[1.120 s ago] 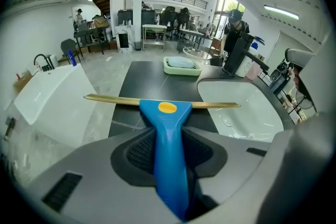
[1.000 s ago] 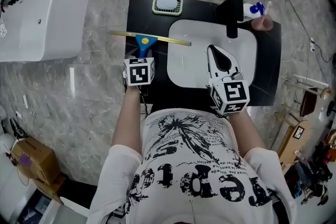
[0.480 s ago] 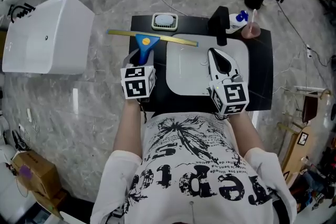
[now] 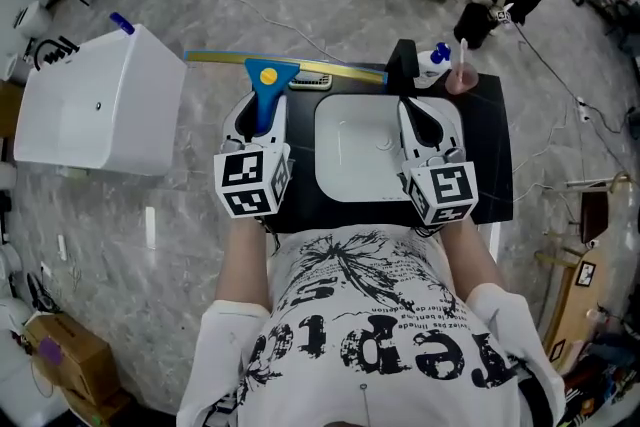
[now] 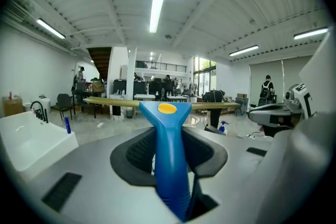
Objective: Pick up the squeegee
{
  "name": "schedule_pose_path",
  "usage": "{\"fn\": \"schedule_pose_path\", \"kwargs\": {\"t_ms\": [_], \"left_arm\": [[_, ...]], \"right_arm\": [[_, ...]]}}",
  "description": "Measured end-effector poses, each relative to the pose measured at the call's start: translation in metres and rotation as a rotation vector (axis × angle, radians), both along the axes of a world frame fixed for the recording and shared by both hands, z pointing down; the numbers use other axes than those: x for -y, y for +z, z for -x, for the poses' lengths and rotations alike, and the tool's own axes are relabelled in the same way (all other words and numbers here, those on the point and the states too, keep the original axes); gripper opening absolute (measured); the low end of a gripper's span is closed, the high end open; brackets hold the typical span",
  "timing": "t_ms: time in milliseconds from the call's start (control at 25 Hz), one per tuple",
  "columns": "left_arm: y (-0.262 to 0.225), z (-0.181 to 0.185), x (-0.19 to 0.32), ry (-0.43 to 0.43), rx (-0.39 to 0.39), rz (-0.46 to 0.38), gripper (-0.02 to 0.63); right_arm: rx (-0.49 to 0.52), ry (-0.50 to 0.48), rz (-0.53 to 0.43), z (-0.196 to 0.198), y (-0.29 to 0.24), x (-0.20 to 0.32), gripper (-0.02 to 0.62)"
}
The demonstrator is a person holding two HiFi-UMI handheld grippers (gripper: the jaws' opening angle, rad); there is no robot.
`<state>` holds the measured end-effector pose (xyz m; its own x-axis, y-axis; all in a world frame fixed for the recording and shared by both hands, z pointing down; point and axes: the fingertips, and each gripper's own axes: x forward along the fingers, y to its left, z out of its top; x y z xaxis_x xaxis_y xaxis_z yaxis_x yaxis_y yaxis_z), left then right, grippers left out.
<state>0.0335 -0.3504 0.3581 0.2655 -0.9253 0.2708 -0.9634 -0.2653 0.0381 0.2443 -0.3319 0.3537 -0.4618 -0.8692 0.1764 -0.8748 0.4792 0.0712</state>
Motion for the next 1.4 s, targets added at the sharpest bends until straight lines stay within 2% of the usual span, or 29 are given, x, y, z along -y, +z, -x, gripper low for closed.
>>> {"fn": "schedule_pose_path", "kwargs": {"t_ms": [360,520,720,1400], "left_arm": [[-0.081,-0.007,-0.023,0.002,0.035,-0.253,0.146],[-0.1,-0.008,-0.032,-0.006,0.057,-0.341,0.146],[-0.098,-0.006,-0.035,-0.013,0.069,-0.335,0.146],[-0.076,-0.009,-0.031,-0.04,0.028,-0.287,0.147]], "right_arm": [[-0.033,0.028,-0.101,-0.019,-0.034,-0.009,0.014],[-0.039,0.049,-0.152,-0.025,-0.043,-0.012,0.014],[0.002,0.091,-0.182,-0.031,-0.053,-0.015,0.014],[0.018,0.019,-0.134,-0.023,-0.037,-0.016,0.012]]}}
